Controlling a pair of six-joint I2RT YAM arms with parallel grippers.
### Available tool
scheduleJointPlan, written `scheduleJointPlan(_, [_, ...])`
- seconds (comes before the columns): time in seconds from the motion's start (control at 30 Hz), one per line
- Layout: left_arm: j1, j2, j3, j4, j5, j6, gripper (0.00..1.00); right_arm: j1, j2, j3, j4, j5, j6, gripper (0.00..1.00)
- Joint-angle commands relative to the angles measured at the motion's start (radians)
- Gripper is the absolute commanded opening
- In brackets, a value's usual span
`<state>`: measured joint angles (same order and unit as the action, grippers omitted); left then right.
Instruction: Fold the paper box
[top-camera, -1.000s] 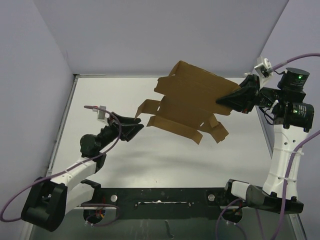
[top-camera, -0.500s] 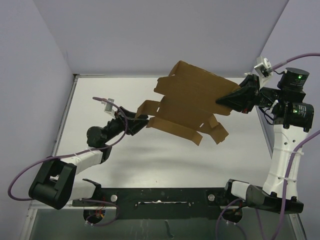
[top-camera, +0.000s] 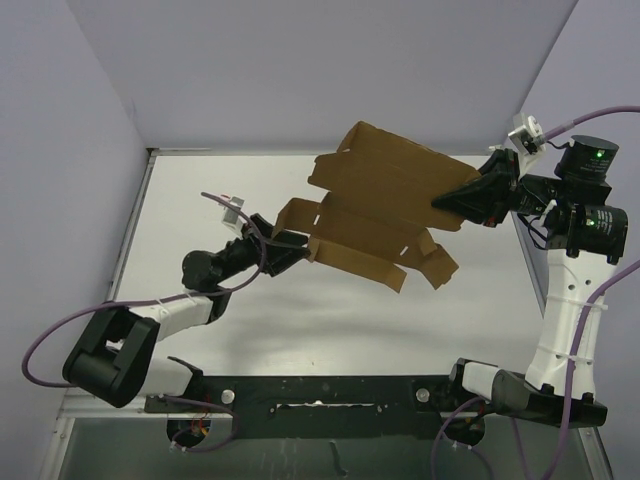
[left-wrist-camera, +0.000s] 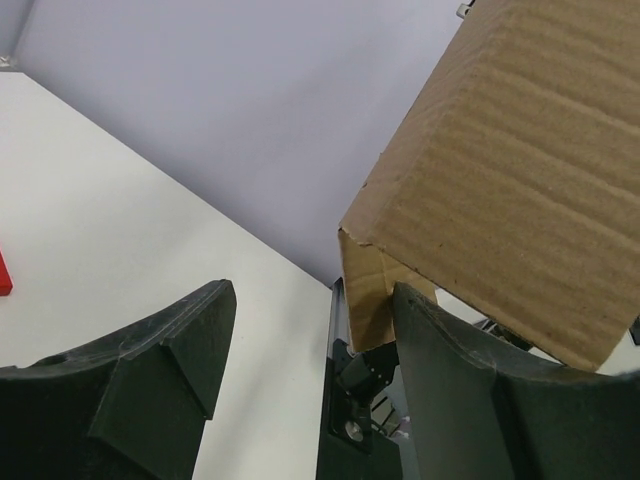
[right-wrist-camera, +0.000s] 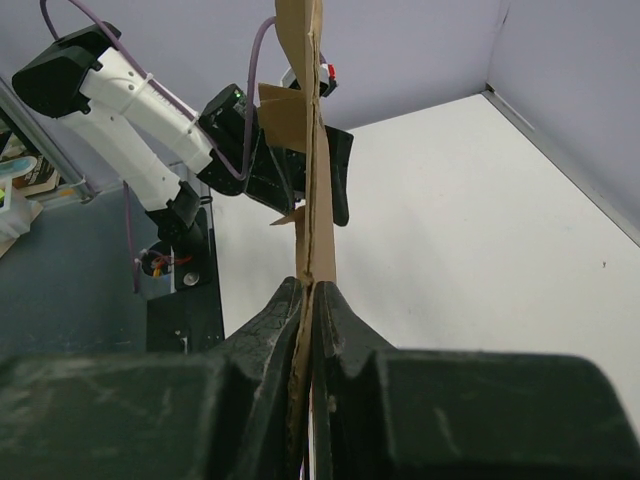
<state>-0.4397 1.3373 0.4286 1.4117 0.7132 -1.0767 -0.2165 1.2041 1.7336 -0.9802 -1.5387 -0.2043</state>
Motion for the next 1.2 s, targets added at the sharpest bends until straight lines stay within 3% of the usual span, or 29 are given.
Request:
scheduleJointPlan(0.0, [-0.033,0.042,0.071,0.097,0.006,0.006,0.62,-0.007,-0.013,0.022,0.032,-0.173,0.018,0.00])
scheduleJointPlan(0.13, [-0.062,0.076,0.105,0.098,0.002,0.014,0.57,-0.007,-0.015,0.018,0.033,-0.176,0.019,0.00])
scheduleJointPlan(0.2, [-0.069,0.088,0.114,0.098,0.008,0.014,0.49,-0.007,-0.015,0.020,0.033,-0.178,0.018,0.00])
scheduleJointPlan(0.4, [-0.068,0.099,0.112,0.100,0.010,0.006,0.04,-0.007,-0.018,0.011,0.037,-0.172,0.017,0.00])
scheduleJointPlan(0.5, [-0.066,0.096,0.098,0.102,-0.006,0.008,0.00,-0.007,-0.021,0.000,0.043,-0.157,0.014,0.00])
scheduleJointPlan(0.53, [-0.061,0.094,0.093,0.102,-0.009,0.010,0.03,-0.007,-0.023,-0.005,0.044,-0.148,0.011,0.00])
scheduleJointPlan(0.6, [-0.050,0.083,0.069,0.102,-0.024,0.009,0.24,-0.007,-0.028,-0.017,0.049,-0.124,0.007,0.00])
scheduleJointPlan(0.73, [-0.004,-0.009,-0.056,0.102,-0.065,0.051,0.54,-0.007,-0.043,-0.069,0.070,-0.064,-0.003,0.00])
scheduleJointPlan(0.83, [0.079,-0.140,-0.187,0.067,-0.125,0.067,0.67,-0.006,-0.060,-0.123,0.077,-0.040,-0.027,0.00])
scheduleJointPlan(0.97, [0.214,-0.390,-0.246,-0.216,-0.107,0.082,0.69,-0.006,-0.077,-0.209,0.105,-0.023,-0.048,0.00])
scheduleJointPlan(1.07, [0.251,-0.558,-0.214,-0.472,-0.124,0.147,0.68,-0.007,-0.082,-0.255,0.107,-0.014,-0.066,0.00])
scheduleJointPlan(1.17, [0.261,-0.664,-0.185,-0.608,-0.174,0.209,0.66,-0.005,-0.087,-0.294,0.118,-0.004,-0.070,0.00])
